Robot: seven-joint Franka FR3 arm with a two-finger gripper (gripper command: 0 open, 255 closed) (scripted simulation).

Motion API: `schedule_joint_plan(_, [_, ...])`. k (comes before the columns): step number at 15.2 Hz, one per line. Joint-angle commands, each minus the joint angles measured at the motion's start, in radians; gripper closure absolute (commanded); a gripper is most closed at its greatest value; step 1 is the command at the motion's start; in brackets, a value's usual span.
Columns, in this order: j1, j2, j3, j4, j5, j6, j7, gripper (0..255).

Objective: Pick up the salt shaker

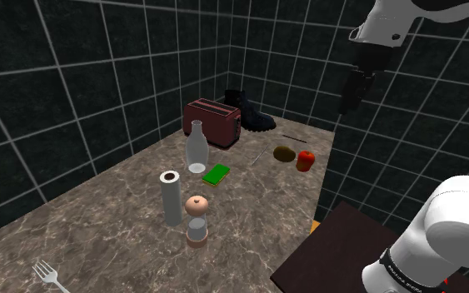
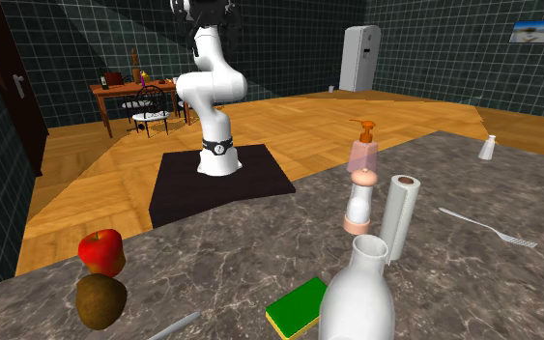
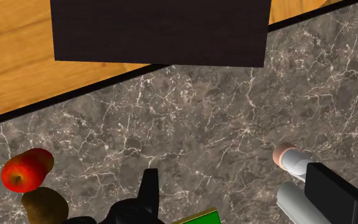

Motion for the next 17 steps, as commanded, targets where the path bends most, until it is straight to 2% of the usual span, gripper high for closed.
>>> schedule_joint_plan(1, [0.000,0.000,0.000,0.000,0.000,0.000,0.000,0])
schedule_joint_plan(9, [0.046,0.086,0.131,-0.110,0.099,0.215,0.126,0])
schedule_joint_plan(17, [0.092,0.260,0.263,-0.136,0.175,0.442,0.243,0])
